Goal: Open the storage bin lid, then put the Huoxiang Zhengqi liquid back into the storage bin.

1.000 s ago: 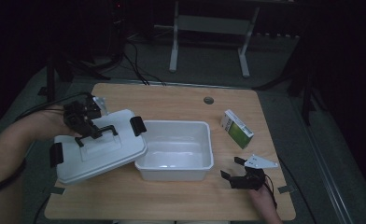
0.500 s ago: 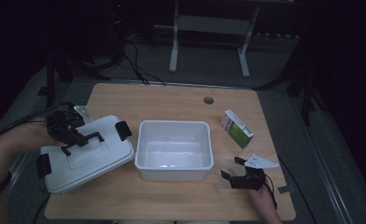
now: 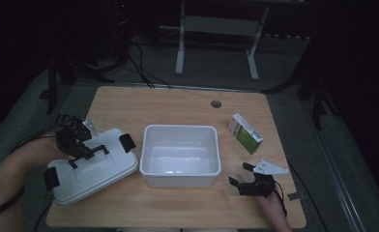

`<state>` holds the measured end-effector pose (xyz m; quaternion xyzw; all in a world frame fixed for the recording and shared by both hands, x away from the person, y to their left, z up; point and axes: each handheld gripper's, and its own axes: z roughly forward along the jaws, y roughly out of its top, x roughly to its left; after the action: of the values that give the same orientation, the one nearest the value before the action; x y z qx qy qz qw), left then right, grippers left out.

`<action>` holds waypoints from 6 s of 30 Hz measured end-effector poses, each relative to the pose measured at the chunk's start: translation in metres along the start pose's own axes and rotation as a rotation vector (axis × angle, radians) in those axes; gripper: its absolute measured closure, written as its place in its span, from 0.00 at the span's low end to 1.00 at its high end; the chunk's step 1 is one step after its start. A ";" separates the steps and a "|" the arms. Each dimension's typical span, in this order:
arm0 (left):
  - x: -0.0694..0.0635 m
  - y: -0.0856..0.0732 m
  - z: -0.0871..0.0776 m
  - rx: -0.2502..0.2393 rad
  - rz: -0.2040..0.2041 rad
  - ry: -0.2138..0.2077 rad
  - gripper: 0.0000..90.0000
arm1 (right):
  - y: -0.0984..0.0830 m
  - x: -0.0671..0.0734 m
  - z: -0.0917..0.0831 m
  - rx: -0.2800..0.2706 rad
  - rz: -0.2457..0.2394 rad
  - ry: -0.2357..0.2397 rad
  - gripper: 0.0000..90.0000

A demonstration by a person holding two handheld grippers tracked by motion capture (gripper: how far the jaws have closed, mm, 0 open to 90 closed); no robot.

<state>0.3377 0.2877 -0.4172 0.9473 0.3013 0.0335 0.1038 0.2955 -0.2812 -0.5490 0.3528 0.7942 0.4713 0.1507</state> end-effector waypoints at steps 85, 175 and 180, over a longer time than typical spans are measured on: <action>0.027 0.022 0.057 -0.003 -0.102 -0.001 0.37 | 0.030 -0.022 -0.056 0.045 0.054 0.017 0.34; 0.027 0.021 0.062 0.049 -0.096 -0.017 0.37 | 0.174 -0.119 0.077 0.804 -0.080 -0.140 0.61; 0.026 0.021 0.063 0.052 -0.092 -0.017 0.37 | 0.174 -0.118 0.083 0.852 -0.090 -0.137 0.64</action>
<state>0.3786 0.2743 -0.4741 0.9350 0.3446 0.0127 0.0829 0.4986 -0.2575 -0.4535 0.3791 0.9205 0.0699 0.0642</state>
